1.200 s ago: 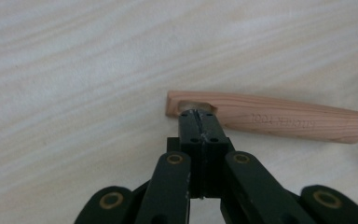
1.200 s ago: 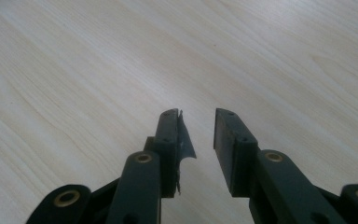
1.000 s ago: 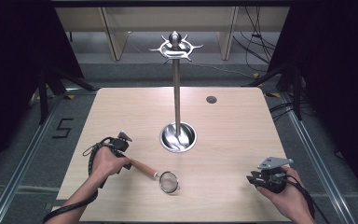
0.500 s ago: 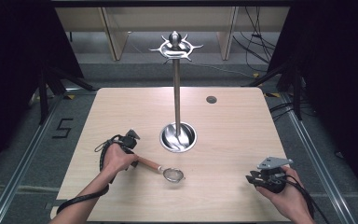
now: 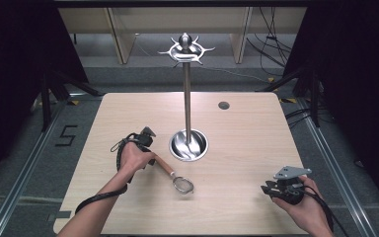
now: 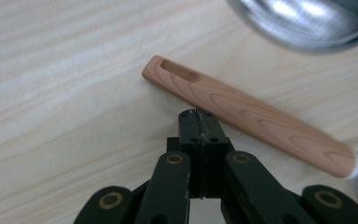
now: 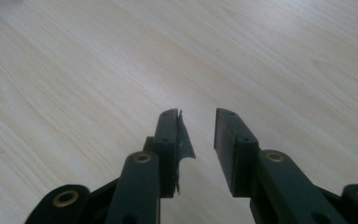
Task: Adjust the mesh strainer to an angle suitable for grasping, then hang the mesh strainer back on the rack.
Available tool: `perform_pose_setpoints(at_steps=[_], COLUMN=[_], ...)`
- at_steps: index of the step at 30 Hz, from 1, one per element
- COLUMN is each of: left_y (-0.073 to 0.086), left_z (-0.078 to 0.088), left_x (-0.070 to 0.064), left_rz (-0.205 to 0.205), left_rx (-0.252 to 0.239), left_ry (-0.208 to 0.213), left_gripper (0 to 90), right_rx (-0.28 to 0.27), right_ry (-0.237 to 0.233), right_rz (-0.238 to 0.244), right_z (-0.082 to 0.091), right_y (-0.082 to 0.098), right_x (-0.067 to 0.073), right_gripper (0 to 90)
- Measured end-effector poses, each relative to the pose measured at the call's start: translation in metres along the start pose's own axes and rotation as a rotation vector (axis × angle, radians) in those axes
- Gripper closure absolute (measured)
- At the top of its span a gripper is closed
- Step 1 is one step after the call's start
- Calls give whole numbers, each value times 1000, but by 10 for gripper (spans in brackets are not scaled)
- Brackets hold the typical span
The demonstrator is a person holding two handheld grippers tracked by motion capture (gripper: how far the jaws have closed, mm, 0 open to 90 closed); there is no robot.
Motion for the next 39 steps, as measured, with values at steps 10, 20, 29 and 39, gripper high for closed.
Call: perform_pose_setpoints(at_steps=[10,20,29,39], left_y=[14,11,9,11], left_z=[18,17,5,-5], left_x=[-5,-11,-29,-40], left_rz=[102,211,211,224], left_rx=[-217,-159,-117,-78], left_ry=[34,35,25,-26], left_gripper=[596,411,384,383], right_rx=[-13,-25,-34,-19], right_ry=[5,0,18,1], right_rz=[12,38,11,14], right_z=[6,4,5,3], right_y=[-5,-5,-5,-4], right_x=[7,1,3,2], right_gripper=[722,717,704,693])
Point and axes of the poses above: each handheld gripper's, and its own axes: z roughly backward along the jaws, y roughly out of its underside, x roughly to its left, the point moved 2 cm from there along -z, roughly forward along the jaws, and after that the axes turned 7 degrees about y, right-handed, at the moved point
